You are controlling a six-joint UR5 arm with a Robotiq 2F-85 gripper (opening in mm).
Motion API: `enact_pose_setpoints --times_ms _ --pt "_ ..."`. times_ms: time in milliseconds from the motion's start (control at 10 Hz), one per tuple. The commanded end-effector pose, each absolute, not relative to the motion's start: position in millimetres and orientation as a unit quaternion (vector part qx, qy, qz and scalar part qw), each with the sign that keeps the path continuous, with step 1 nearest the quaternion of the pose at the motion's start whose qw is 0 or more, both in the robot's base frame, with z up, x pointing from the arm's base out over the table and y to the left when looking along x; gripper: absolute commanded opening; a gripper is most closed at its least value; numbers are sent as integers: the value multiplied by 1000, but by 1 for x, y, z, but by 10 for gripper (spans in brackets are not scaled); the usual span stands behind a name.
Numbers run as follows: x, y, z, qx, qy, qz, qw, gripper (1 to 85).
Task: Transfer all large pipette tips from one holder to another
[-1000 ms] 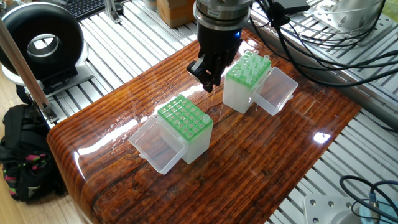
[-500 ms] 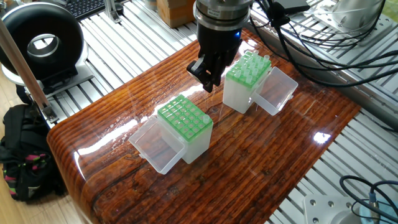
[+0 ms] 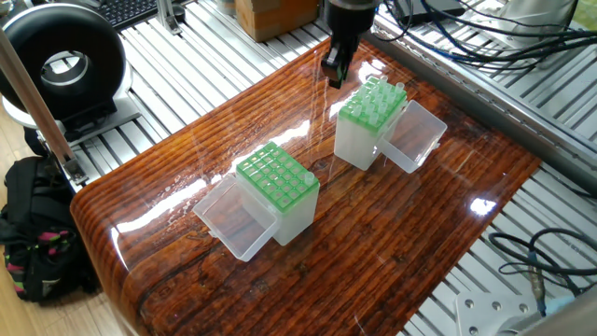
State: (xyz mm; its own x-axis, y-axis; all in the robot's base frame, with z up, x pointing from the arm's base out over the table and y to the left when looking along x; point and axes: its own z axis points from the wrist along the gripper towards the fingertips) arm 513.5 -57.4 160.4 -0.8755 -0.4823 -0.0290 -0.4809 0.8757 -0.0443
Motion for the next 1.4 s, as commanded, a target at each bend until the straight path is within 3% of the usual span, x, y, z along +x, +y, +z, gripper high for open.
enact_pose_setpoints --times_ms 0,500,1300 --pt "497 -52 165 -252 968 -6 14 307" --pt "489 -57 165 -274 961 -35 34 307" --pt "492 -57 149 -299 953 -35 38 307"
